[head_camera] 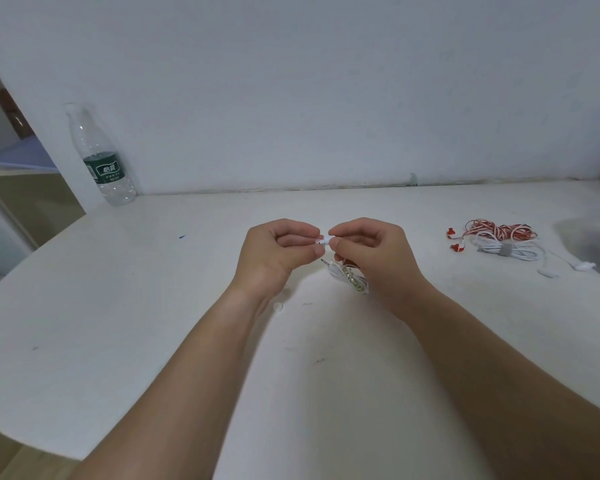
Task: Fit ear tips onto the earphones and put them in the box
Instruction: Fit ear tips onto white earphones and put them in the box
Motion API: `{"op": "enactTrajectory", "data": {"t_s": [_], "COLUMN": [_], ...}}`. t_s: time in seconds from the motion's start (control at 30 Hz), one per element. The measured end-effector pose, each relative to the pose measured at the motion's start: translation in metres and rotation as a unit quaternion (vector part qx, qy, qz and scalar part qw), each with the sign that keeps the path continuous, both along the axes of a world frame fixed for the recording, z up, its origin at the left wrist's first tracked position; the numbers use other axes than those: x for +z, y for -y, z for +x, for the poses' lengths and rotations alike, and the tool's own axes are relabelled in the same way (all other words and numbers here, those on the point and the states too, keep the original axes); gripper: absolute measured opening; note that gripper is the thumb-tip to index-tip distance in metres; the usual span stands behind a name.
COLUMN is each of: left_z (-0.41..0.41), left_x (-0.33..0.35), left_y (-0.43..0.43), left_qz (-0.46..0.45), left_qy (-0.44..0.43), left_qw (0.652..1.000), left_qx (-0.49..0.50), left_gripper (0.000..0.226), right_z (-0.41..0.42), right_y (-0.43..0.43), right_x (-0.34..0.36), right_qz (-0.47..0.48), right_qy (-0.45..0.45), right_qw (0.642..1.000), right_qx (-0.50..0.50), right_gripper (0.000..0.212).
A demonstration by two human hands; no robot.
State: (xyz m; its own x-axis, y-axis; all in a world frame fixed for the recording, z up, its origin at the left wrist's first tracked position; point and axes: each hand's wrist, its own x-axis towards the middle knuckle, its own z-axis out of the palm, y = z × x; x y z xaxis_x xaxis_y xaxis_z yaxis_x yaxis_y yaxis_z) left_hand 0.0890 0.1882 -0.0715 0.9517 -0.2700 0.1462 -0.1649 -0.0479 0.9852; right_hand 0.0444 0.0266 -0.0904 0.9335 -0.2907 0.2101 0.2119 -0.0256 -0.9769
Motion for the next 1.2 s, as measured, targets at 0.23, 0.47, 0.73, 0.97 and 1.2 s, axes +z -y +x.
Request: {"op": "enactTrajectory", "data": {"t_s": [0.23, 0.47, 0.73, 0.97, 1.2], "left_z": [0.000, 0.002, 0.004, 0.003, 0.003], "left_x": [-0.001, -0.001, -0.003, -0.002, -0.002], "left_y": [-0.001, -0.001, -0.003, -0.003, -0.004], "left_qz": [-0.022, -0.043, -0.040, -0.040, -0.042], "left_qy": [-0.010, -0.037, -0.034, -0.030, -0.035], "left_qw": [0.999, 0.997, 0.996, 0.993, 0.989], "left_qx": [-0.024, -0.043, -0.069, -0.109, -0.139], "left_gripper": [0.024, 0.023, 0.018, 0.017, 0.020], "right_z": [0.002, 0.001, 0.001, 0.000, 0.000], "right_y": [0.002, 0.004, 0.011, 0.018, 0.023], "right_x": [-0.001, 0.001, 0.001, 0.002, 0.003], "right_qz": [0.006, 0.021, 0.060, 0.081, 0.077], "right_qy": [0.001, -0.009, -0.036, -0.031, -0.021], "right_qw": [1.000, 1.000, 0.994, 0.983, 0.980], "right_qx": [-0.009, 0.009, 0.081, 0.159, 0.184], "right_gripper": [0.007, 0.009, 0.013, 0.006, 0.013]}}
